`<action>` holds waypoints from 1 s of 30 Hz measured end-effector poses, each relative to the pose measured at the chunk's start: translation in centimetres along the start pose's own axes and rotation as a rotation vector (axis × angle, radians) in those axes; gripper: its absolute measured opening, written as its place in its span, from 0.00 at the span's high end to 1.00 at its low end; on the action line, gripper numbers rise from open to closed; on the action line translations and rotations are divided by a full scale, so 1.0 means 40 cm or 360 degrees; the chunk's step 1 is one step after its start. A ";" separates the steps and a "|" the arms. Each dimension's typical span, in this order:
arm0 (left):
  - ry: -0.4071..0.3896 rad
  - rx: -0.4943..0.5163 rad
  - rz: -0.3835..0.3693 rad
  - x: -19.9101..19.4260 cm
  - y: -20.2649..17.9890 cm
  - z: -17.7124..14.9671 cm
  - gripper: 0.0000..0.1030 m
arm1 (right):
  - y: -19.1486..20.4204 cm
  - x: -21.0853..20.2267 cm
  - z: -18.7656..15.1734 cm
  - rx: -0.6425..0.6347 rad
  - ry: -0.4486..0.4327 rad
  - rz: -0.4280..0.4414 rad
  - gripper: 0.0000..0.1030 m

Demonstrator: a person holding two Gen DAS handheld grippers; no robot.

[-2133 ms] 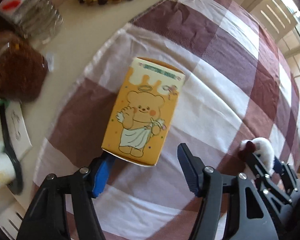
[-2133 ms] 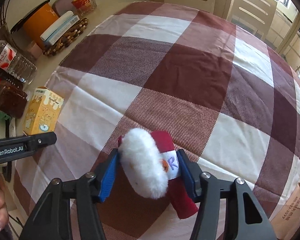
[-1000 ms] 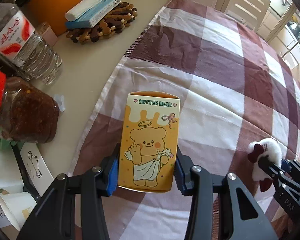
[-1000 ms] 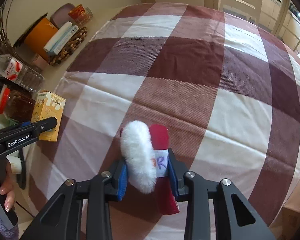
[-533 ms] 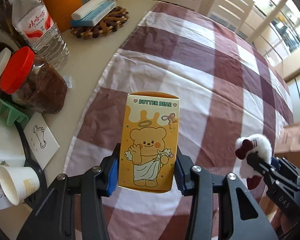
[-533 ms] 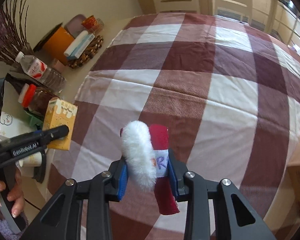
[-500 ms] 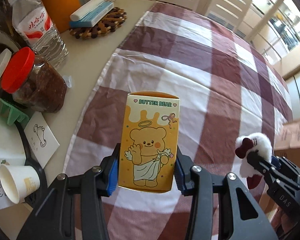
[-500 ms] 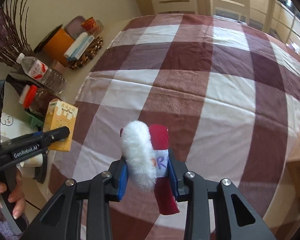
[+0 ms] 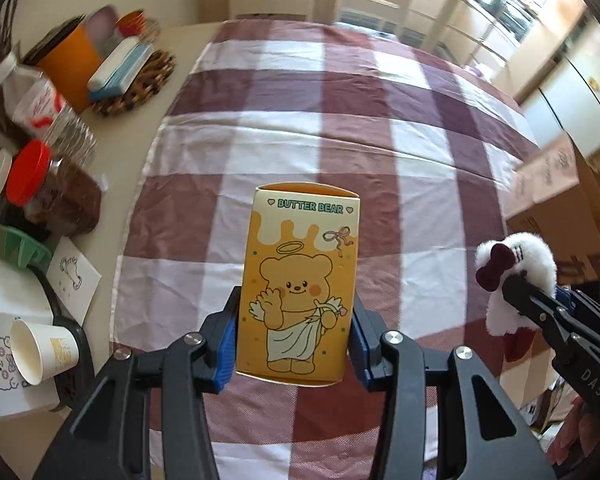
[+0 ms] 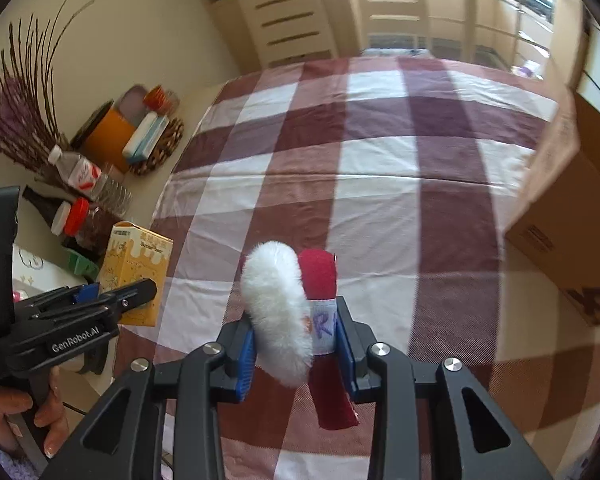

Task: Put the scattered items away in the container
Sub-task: 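Carry the Butter Bear box and plush with both tools over the cardboard box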

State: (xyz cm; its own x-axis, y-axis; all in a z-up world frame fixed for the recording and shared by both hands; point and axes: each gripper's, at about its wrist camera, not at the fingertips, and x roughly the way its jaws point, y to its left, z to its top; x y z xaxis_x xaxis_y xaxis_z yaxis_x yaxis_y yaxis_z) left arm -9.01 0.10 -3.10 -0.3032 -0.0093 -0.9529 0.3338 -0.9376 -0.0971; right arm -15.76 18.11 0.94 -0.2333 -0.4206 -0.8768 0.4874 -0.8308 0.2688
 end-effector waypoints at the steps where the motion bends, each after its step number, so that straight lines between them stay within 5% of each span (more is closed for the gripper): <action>1: -0.0009 0.0027 -0.0001 -0.007 -0.014 -0.002 0.55 | -0.006 -0.014 -0.003 0.0018 -0.0019 -0.0012 0.67; 17: -0.0069 0.0438 -0.0127 -0.068 -0.245 -0.046 0.55 | -0.112 -0.168 -0.115 0.0307 -0.0196 -0.0164 0.67; 30: -0.0076 0.0580 -0.0161 -0.073 -0.370 -0.040 0.55 | -0.195 -0.225 -0.144 0.0427 -0.0252 -0.0226 0.67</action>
State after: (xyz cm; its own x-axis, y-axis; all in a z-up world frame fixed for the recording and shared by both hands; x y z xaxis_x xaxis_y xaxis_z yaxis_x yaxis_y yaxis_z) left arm -11.64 14.58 0.65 -0.3628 0.0818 -0.9283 -0.0368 -0.9966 -0.0734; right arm -12.62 30.47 4.43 -0.4211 -0.3280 -0.8456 0.2069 -0.9425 0.2625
